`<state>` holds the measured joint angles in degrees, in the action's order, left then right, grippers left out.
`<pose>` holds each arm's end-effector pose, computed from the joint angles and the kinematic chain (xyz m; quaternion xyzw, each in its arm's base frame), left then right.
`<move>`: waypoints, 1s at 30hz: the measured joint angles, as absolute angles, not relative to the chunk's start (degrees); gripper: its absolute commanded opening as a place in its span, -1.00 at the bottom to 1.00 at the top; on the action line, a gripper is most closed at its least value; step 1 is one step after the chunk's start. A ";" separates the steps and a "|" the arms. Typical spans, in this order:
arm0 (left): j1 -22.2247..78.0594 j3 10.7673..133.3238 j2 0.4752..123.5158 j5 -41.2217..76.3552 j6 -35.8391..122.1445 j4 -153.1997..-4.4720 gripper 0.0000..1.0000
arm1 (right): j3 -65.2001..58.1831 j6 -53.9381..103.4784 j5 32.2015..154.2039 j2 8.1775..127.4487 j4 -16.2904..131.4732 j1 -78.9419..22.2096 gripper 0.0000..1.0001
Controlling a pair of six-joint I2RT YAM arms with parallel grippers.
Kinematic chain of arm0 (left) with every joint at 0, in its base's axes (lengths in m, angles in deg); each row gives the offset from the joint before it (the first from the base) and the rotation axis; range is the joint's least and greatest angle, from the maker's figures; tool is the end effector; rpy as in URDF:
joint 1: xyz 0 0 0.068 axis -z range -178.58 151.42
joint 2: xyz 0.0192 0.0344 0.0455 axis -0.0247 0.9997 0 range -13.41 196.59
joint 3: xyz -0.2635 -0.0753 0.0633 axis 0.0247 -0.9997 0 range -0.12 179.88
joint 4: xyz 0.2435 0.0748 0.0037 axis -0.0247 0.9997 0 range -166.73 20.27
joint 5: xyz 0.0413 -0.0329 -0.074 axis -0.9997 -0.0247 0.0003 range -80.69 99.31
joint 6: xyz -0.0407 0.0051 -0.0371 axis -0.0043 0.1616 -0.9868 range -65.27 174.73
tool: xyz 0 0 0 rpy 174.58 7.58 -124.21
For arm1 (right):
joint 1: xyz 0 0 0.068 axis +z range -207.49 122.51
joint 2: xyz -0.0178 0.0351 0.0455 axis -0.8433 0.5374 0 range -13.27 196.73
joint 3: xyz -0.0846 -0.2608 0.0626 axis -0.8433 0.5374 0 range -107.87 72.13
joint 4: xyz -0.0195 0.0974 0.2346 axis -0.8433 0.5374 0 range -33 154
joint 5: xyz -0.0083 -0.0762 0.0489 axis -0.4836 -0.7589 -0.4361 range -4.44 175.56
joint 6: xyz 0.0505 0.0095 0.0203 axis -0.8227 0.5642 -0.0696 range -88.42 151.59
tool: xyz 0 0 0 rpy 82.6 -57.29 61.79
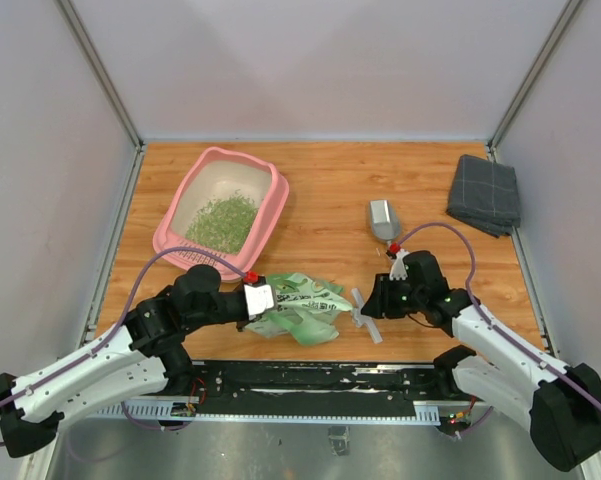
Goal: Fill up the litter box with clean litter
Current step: Place the clamp at the center of the board, then pick up the clamp at the center of the board.
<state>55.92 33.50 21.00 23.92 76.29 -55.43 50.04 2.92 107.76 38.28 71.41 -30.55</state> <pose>0.0713 -0.1162 0.2828 0.5628 0.6043 -0.2583 0.5014 0.1411 0.0876 0.1869 -0.0618 0.9039 0.3360 0.2574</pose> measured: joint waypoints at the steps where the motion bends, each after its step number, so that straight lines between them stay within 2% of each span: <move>1: 55.92 33.50 21.00 23.90 76.29 -55.45 -0.99 | 50.04 2.83 108.09 38.65 71.06 -30.55 -0.11; 7: 55.92 33.50 21.35 23.39 76.32 -55.63 -0.99 | 49.38 4.58 107.76 39.40 72.07 -30.29 0.03; 12: 55.92 33.50 20.22 21.56 76.32 -55.67 -0.99 | 44.27 7.86 99.91 38.09 77.81 -24.76 0.12; 23: 55.92 33.50 18.23 18.39 76.34 -55.56 -1.00 | 40.53 9.08 86.82 44.29 81.29 -11.89 0.14; 30: 55.92 33.50 19.45 19.63 76.75 -55.61 -0.99 | 38.70 8.25 82.60 51.77 79.54 -8.54 0.15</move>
<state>55.92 33.50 19.45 19.63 76.75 -55.61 38.70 8.25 82.60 51.77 79.54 -8.54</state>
